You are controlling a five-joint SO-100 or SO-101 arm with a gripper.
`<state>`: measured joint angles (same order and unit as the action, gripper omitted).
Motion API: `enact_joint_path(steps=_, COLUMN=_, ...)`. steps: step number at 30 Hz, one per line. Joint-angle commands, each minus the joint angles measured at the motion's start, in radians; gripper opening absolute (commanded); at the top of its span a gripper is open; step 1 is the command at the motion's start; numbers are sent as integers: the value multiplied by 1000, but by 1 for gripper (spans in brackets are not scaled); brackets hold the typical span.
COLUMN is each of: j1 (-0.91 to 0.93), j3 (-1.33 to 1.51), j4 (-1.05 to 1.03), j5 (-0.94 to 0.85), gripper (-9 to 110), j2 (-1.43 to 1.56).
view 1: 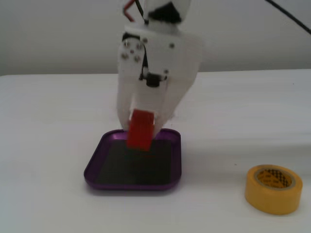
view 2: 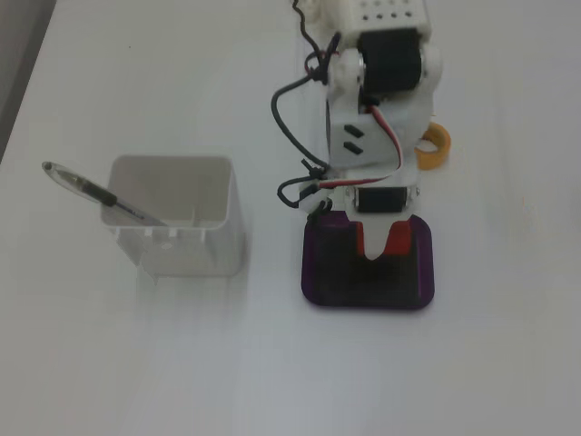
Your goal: Remove the cube from the box.
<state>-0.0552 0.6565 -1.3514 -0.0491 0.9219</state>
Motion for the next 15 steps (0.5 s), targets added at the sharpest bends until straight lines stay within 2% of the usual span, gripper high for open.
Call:
enact_joint_path(steps=1, j1=-11, j3=-268, j4=-173, j5=2, gripper=-1, j2=74)
enact_joint_path(steps=5, j1=-14, j3=-463, j4=-364, j5=2, gripper=-1, j2=143)
enact_joint_path(steps=7, j1=2, j3=-426, j4=-370, j5=2, gripper=-1, j2=207)
enact_joint_path(steps=15, j1=3, j3=229, j4=-344, j5=-51, gripper=-1, j2=574)
